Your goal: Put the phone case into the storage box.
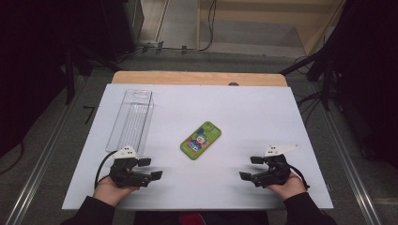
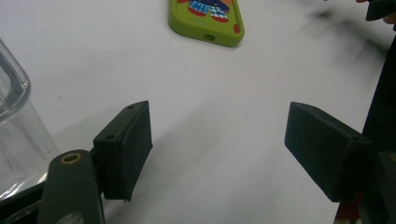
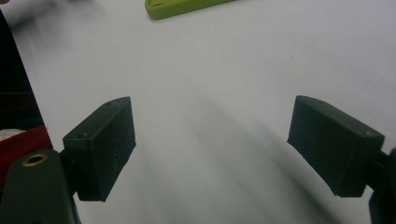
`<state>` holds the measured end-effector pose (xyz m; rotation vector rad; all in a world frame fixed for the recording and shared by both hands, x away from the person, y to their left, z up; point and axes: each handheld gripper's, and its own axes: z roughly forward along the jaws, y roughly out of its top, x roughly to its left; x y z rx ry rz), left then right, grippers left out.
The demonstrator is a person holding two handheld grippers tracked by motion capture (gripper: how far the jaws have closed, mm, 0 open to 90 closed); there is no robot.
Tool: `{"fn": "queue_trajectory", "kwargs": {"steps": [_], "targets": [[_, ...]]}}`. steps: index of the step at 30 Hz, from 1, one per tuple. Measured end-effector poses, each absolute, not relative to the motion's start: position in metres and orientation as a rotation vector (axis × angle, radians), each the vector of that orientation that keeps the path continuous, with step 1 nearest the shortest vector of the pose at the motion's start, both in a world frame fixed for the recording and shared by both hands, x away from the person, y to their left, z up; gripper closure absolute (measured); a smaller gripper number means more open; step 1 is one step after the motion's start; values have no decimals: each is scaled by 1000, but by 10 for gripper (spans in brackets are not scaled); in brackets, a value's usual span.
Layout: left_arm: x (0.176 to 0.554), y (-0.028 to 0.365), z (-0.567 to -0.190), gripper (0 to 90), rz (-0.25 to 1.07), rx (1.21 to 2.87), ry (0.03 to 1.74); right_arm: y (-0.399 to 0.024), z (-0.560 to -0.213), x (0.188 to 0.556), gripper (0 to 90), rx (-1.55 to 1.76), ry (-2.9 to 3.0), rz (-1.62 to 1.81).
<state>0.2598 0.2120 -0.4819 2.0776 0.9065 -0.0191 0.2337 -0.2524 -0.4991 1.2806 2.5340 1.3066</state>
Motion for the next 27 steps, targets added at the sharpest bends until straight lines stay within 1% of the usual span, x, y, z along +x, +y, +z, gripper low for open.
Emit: {"fn": "queue_trajectory", "kwargs": {"steps": [27], "targets": [[260, 212, -481, 238, -15, 2072, 884, -252, -498, 235, 133, 1287, 2556, 1328]]}}
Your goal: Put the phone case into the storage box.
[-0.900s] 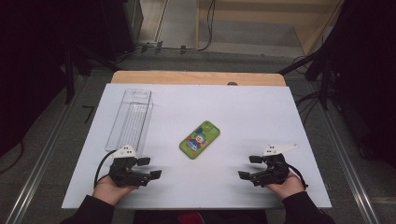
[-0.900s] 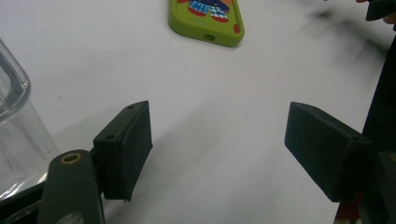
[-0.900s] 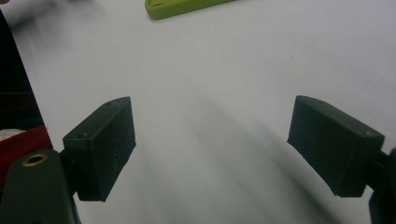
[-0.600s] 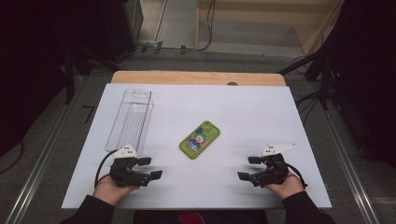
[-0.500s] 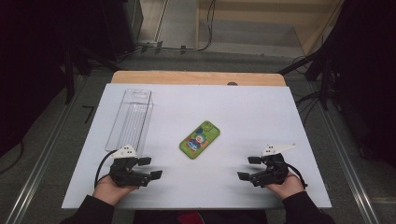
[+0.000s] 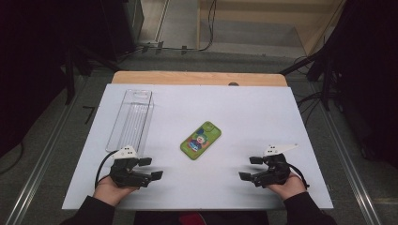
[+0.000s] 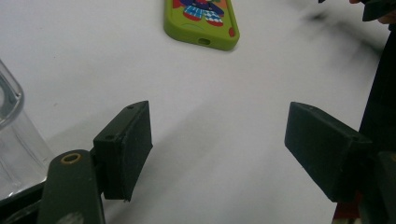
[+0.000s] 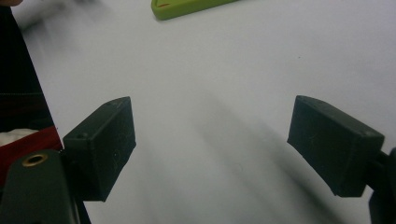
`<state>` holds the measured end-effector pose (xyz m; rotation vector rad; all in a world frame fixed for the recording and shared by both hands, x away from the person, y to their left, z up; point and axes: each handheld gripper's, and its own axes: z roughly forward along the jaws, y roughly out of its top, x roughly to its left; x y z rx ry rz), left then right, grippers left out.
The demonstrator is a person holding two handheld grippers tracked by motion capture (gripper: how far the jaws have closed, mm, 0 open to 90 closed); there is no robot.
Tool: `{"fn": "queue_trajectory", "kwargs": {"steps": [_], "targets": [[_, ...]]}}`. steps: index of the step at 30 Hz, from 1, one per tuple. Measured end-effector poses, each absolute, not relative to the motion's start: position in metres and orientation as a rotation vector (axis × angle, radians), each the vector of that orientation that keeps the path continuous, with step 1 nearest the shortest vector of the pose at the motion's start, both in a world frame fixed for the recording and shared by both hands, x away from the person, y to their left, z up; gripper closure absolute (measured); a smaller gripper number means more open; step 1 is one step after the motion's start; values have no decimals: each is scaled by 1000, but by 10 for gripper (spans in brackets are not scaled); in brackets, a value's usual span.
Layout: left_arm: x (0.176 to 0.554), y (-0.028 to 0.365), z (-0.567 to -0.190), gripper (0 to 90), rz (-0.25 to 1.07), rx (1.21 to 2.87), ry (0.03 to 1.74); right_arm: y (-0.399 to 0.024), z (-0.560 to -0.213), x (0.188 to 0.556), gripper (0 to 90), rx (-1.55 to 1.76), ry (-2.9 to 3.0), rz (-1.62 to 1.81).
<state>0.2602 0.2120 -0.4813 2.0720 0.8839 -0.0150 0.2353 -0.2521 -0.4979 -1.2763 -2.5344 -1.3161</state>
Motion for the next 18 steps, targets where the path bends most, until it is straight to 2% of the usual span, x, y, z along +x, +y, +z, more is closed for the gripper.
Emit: {"fn": "queue_trajectory", "kwargs": {"steps": [18], "targets": [[260, 212, -481, 238, -18, 2073, 884, -251, -499, 236, 133, -1258, -2537, -1308]]}}
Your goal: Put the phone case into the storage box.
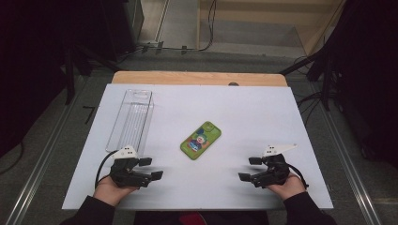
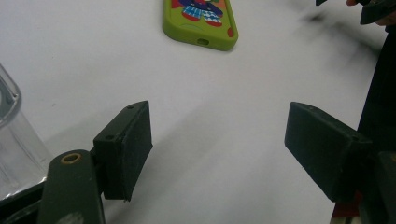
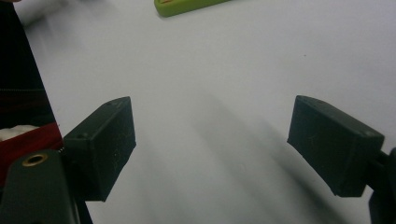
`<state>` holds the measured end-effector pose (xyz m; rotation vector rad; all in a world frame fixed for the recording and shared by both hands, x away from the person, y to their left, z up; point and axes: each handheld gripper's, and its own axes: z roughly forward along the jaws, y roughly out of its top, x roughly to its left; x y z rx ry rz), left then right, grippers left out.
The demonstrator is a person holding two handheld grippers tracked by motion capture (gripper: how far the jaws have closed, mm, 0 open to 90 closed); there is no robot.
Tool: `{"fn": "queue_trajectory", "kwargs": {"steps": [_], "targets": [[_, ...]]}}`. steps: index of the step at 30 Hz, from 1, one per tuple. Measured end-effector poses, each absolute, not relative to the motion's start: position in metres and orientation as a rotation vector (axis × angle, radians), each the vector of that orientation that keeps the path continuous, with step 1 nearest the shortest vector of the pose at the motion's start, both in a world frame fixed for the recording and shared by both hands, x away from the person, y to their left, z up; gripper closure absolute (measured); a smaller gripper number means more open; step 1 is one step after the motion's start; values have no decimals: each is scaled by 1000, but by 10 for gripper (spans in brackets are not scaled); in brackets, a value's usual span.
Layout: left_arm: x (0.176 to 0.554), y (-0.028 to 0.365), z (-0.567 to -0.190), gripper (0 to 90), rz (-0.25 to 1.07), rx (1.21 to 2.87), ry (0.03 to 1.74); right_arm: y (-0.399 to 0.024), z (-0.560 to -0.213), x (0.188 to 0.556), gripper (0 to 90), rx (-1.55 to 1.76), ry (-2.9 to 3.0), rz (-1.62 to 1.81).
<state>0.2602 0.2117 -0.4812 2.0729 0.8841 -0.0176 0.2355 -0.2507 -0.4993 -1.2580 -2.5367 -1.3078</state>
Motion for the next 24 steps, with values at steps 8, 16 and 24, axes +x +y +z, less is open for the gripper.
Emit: {"fn": "queue_trajectory", "kwargs": {"steps": [8, 16, 24], "targets": [[260, 212, -481, 238, -19, 2071, 884, -249, -500, 235, 133, -1239, -2539, -1304], [260, 209, -475, 239, -31, 2076, 869, -249, -500, 235, 134, -1246, -2541, -1302], [261, 197, -464, 238, -64, 2103, 826, -249, -500, 235, 133, -1245, -2541, -1304]]}}
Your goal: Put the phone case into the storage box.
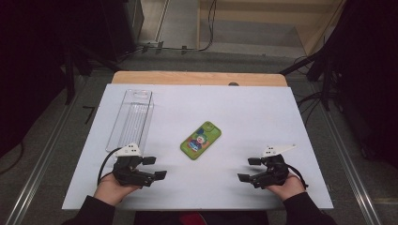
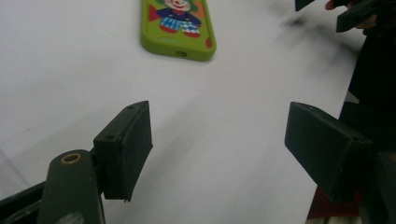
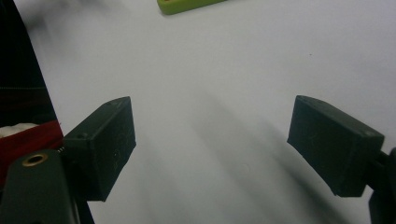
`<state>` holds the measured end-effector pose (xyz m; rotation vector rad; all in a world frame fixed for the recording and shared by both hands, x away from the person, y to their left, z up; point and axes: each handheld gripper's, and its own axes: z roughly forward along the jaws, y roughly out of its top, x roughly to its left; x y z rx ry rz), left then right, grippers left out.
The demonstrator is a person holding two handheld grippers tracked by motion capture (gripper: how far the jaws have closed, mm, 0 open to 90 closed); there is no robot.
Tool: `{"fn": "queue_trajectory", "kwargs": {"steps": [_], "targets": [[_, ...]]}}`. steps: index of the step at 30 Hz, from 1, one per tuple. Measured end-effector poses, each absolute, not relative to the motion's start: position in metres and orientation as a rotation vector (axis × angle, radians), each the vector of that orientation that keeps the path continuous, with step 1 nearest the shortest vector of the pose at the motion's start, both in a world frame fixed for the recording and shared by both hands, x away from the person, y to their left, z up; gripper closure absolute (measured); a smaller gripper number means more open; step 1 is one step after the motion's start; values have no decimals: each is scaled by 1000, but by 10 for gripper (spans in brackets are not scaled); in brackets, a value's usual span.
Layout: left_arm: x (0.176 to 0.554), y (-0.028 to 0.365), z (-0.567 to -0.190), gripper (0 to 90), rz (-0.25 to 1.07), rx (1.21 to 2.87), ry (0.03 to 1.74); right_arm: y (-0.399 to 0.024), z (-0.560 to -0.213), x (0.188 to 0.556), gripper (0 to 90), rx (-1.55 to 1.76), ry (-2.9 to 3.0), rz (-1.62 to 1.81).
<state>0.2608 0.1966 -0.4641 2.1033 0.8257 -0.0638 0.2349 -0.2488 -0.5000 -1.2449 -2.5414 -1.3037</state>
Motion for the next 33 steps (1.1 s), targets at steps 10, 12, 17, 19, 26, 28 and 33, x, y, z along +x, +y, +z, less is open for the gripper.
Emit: {"fn": "queue_trajectory", "kwargs": {"steps": [10, 12, 17, 19, 26, 28, 33], "targets": [[267, 180, -452, 236, -62, 2131, 777, -248, -500, 235, 133, -1237, -2542, -1305], [269, 178, -450, 236, -71, 2141, 780, -248, -500, 235, 133, -1240, -2540, -1305], [275, 170, -445, 236, -90, 2155, 772, -249, -501, 236, 133, -1240, -2536, -1307], [278, 166, -443, 236, -82, 2164, 759, -249, -500, 235, 133, -1240, -2535, -1306], [287, 158, -440, 236, -87, 2173, 763, -249, -501, 236, 134, -1237, -2537, -1299], [289, 156, -439, 235, -87, 2171, 763, -249, -501, 236, 134, -1235, -2538, -1299], [298, 149, -438, 0, -88, 2177, 763, -249, -501, 236, 133, -1239, -2535, -1301]]}}
